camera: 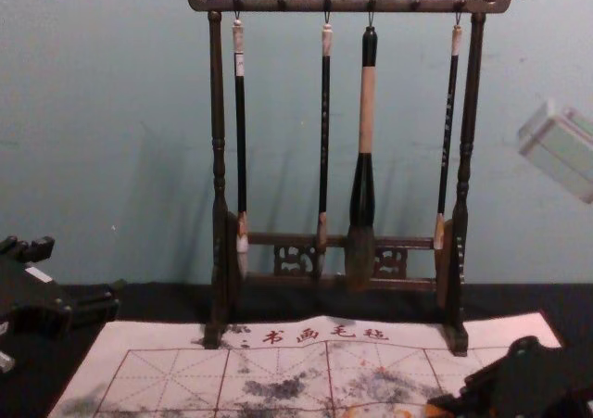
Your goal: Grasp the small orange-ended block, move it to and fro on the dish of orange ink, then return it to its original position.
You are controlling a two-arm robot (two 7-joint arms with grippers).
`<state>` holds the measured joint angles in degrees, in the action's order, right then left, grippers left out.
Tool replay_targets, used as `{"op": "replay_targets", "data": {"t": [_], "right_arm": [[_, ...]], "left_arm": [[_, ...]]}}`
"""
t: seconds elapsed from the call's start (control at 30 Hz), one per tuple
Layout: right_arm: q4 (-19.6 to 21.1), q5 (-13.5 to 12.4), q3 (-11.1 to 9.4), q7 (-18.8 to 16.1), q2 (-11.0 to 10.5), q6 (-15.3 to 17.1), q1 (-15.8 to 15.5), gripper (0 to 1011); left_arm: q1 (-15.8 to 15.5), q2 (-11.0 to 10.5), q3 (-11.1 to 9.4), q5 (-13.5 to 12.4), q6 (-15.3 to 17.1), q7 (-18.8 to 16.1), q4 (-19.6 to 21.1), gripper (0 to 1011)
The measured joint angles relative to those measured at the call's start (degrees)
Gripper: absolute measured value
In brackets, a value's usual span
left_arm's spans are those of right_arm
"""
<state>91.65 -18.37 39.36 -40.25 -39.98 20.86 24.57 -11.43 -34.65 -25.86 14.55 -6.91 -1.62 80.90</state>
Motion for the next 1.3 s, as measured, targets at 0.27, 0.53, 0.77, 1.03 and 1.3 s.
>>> {"op": "replay_targets", "data": {"t": [0.27,0.53,0.77,1.03,1.3], "right_arm": [[1.5,-0.6,-1.1,0.3,-1.5,0.1,-1.2,86],[3.3,-1.4,-1.7,0.3,-2.7,0.2,-2.6,86],[4.7,-1.9,-1.6,-0.5,-3.5,-0.1,-3.2,86],[5.1,-1.9,-0.5,-1.4,-3.5,-0.5,-3.1,86],[4.9,-1.5,0.3,-1.8,-3.1,-0.6,-2.4,86]], "left_arm": [[0.0,0.0,0.0,0.0,0.0,0.0,0.0,1001],[0.0,0.0,0.0,0.0,0.0,0.0,0.0,1001],[0.0,0.0,0.0,0.0,0.0,0.0,0.0,1002],[0.0,0.0,0.0,0.0,0.0,0.0,0.0,1001],[0.0,0.0,0.0,0.0,0.0,0.0,0.0,1001]]}}
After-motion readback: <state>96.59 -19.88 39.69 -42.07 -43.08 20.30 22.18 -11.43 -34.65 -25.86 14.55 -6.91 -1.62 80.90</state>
